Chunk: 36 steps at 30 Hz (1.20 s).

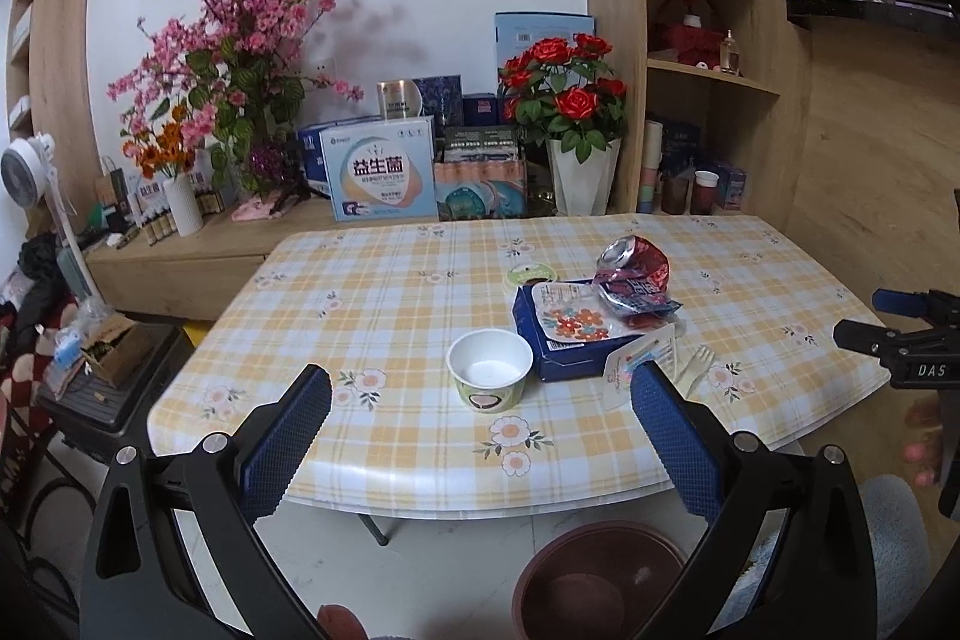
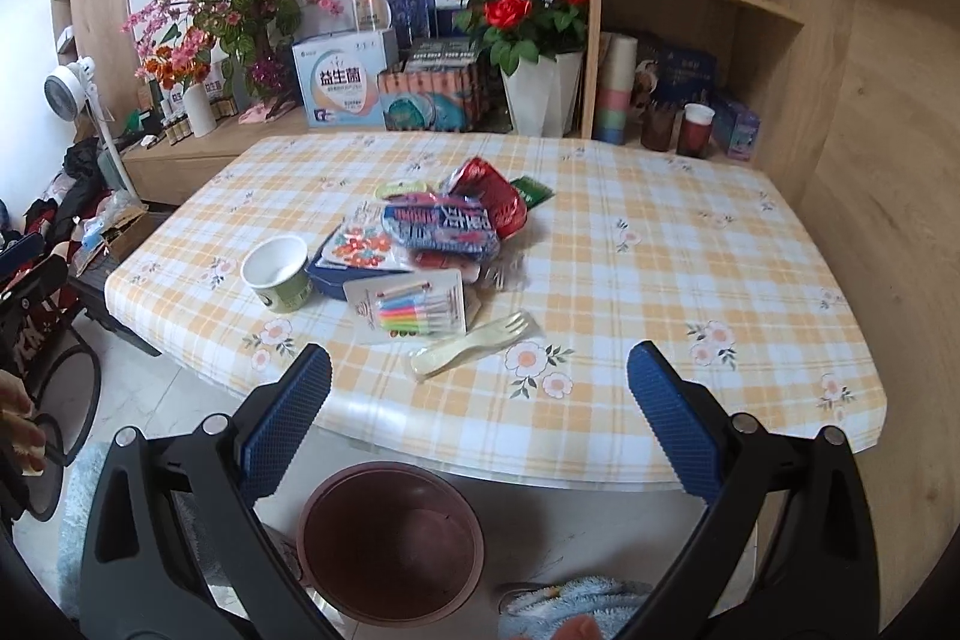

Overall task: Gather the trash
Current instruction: 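Reach the right gripper to the crushed blue-and-white can and grasp it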

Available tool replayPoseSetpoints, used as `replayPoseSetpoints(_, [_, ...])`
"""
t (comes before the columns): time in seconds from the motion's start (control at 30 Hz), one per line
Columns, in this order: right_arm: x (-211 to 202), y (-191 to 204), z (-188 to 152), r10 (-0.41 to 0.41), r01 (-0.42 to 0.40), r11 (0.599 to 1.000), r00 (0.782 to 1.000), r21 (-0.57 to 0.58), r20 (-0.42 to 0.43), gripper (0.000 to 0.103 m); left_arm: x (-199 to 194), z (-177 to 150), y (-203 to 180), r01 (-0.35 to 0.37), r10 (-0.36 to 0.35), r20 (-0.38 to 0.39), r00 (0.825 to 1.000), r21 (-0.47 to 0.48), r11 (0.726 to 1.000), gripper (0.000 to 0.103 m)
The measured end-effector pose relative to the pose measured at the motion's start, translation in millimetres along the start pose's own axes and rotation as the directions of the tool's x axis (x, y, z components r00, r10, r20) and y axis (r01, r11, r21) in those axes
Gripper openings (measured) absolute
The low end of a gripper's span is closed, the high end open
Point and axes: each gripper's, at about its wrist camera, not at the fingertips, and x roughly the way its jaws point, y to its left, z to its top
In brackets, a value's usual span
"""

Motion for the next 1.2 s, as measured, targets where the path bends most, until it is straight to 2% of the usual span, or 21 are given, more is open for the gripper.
replayPoseSetpoints(0.07, [10, 0, -3, 0.001, -0.001, 1.0, 1.0, -0.003, -0.01, 0.098, 12, -4, 3, 0.021, -0.021, -0.034, 0.999, -0.022, 1.0, 0.098])
replayPoseSetpoints(0.17, [28, -2, -5, 0.013, -0.014, 1.0, 0.999, -0.009, -0.05, 0.098, 29, -11, 3, -0.019, 0.018, -0.075, 0.997, -0.018, 1.0, 0.098])
replayPoseSetpoints(0.27, [44, -4, -1, -0.067, 0.065, 0.998, 0.995, -0.027, -0.07, 0.097, 41, -13, 4, -0.058, 0.059, -0.08, 0.995, 0.008, 0.998, 0.098])
replayPoseSetpoints(0.33, [56, -8, 4, -0.075, 0.073, 0.997, 0.994, -0.028, -0.082, 0.097, 48, -12, 6, -0.068, 0.069, -0.077, 0.995, 0.014, 0.998, 0.098])
replayPoseSetpoints(0.47, [80, -5, 16, -0.064, 0.056, 0.995, 0.994, -0.087, -0.09, 0.097, 65, -10, 16, -0.073, 0.072, -0.091, 0.993, -0.009, 0.997, 0.098])
replayPoseSetpoints(0.63, [126, 24, 39, -0.024, 0.006, 0.984, 0.995, -0.179, -0.096, 0.097, 90, -3, 25, -0.049, 0.045, -0.113, 0.993, -0.04, 0.998, 0.098])
replayPoseSetpoints(0.73, [160, 43, 59, -0.005, -0.016, 0.98, 0.994, -0.198, -0.105, 0.096, 104, 1, 27, -0.058, 0.053, -0.117, 0.992, -0.038, 0.998, 0.098])
replayPoseSetpoints(0.83, [194, 63, 77, 0.013, -0.035, 0.979, 0.994, -0.199, -0.112, 0.084, 118, 4, 32, -0.06, 0.055, -0.112, 0.992, -0.039, 0.997, 0.097])
replayPoseSetpoints(0.93, [228, 72, 90, 0.014, -0.035, 0.988, 0.99, -0.15, -0.142, 0.077, 132, 6, 35, -0.061, 0.055, -0.121, 0.991, -0.048, 0.997, 0.097])
replayPoseSetpoints(1.03, [253, 79, 93, -0.003, -0.016, 0.993, 0.985, -0.115, -0.17, 0.076, 147, 7, 41, -0.051, 0.041, -0.142, 0.989, -0.072, 0.996, 0.095])
replayPoseSetpoints(1.1, [269, 83, 92, -0.048, 0.024, 0.992, 0.98, -0.123, -0.194, 0.076, 154, 7, 43, -0.048, 0.034, -0.152, 0.988, -0.084, 0.995, 0.094])
replayPoseSetpoints(1.2, [278, 76, 89, -0.065, 0.047, 0.995, 0.974, -0.083, -0.219, 0.072, 160, 4, 42, -0.041, 0.026, -0.158, 0.987, -0.088, 0.995, 0.094])
